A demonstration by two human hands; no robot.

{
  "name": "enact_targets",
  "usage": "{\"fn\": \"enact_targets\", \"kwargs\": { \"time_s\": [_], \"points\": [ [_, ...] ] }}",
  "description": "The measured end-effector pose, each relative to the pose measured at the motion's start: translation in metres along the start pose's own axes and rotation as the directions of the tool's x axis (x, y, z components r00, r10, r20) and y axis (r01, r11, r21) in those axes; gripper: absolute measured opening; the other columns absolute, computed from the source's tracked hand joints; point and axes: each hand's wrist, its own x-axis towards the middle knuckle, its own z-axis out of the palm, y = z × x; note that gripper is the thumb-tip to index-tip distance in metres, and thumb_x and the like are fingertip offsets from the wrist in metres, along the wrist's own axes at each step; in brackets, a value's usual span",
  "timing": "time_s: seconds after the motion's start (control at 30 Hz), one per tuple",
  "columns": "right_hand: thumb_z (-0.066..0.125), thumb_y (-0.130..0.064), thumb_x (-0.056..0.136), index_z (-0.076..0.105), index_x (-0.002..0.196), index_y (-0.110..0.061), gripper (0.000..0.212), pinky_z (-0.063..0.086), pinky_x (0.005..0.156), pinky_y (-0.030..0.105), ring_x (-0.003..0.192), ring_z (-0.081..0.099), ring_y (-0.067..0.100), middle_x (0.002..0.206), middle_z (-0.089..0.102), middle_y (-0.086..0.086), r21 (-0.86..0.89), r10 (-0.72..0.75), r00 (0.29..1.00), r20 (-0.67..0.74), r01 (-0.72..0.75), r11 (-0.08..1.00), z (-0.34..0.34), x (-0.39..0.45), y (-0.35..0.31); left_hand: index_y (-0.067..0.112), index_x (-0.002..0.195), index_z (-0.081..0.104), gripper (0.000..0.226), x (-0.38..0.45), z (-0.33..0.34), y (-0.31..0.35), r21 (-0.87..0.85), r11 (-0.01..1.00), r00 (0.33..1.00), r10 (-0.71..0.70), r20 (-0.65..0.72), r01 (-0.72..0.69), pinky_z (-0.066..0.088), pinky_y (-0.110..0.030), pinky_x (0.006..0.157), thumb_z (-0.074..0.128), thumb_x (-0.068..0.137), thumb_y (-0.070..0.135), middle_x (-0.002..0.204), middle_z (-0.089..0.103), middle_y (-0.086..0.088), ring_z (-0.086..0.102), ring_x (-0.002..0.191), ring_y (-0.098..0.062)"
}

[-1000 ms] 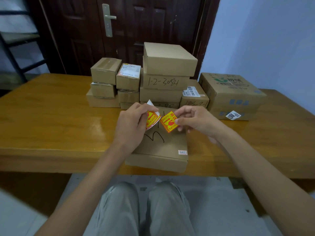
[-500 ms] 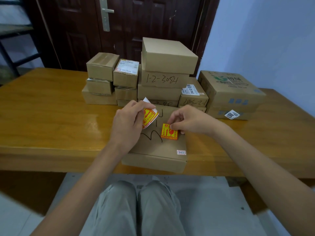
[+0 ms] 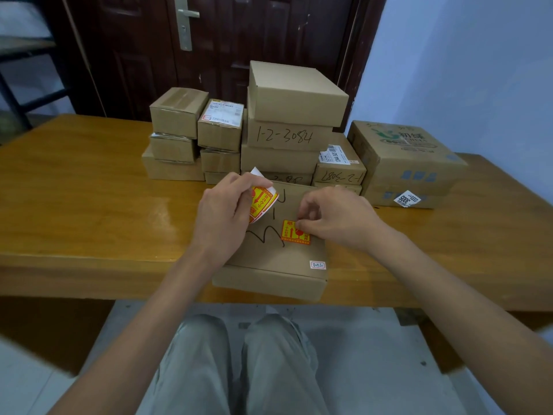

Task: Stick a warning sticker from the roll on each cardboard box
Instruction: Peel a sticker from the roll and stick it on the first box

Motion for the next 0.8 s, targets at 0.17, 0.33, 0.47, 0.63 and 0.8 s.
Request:
{"fn": "enact_targets", "kwargs": {
  "time_s": [0.17,0.33,0.47,0.63,0.8],
  "points": [
    [0.060,-0.041,0.103,0.069,0.106,-0.038,0.010,0.054,0.077,0.030,0.097,0.057,0.004,0.107,0.057,-0.015,-0.011,-0.105,0.986,-0.127,0.105,0.994,0.003,-0.013,0.003,0.025,0.125,0.070,0.031,-0.001,0.000,0.001,-0.018,1.000,1.000,-0.006,0.003,0.006,0.042,-0.020,0.066,0.045,0.110,0.014,0.106,0.063,0.003,0.058,0.092,-0.009],
    [0.060,-0.036,0.103,0.072,0.108,-0.037,0.013,0.058,0.082,0.031,0.115,0.052,0.006,0.126,0.058,-0.009,-0.045,-0.172,0.974,-0.147,0.167,0.985,0.015,-0.023,0.010,0.027,0.126,0.068,0.032,-0.003,-0.002,-0.002,-0.053,0.999,1.000,0.001,0.001,-0.001,0.054,-0.033,0.067,0.042,0.110,0.016,0.111,0.065,0.002,0.062,0.096,-0.012],
    [0.058,-0.036,0.103,0.070,0.106,-0.036,0.013,0.058,0.082,0.034,0.109,0.052,0.002,0.120,0.058,-0.015,0.005,-0.147,0.973,-0.178,0.151,0.989,0.022,-0.025,0.011,0.026,0.126,0.067,0.033,-0.008,-0.003,-0.005,-0.117,0.991,0.998,-0.062,0.000,0.061,0.056,-0.039,0.070,0.042,0.111,0.009,0.111,0.066,0.001,0.063,0.095,-0.013],
    [0.060,-0.031,0.105,0.066,0.122,-0.031,0.018,0.053,0.097,0.035,0.119,0.060,0.009,0.127,0.063,-0.012,0.405,0.211,0.928,-0.307,-0.073,0.911,0.032,-0.021,0.020,0.029,0.122,0.068,0.036,-0.018,-0.008,-0.011,-0.408,0.881,0.964,-0.266,-0.010,0.238,0.048,-0.015,0.076,0.039,0.113,0.011,0.112,0.067,0.013,0.061,0.097,-0.002],
    [0.059,-0.067,0.096,0.031,0.161,-0.028,0.081,0.048,0.112,0.043,0.138,0.054,0.022,0.155,0.052,0.000,0.650,0.399,0.913,0.081,-0.352,0.674,0.042,-0.018,0.011,0.038,0.124,0.066,0.028,-0.027,-0.002,-0.003,-0.527,0.787,0.929,-0.370,0.013,0.321,0.055,-0.025,0.084,0.044,0.112,0.025,0.116,0.062,0.027,0.061,0.102,-0.001]
  ]
}}
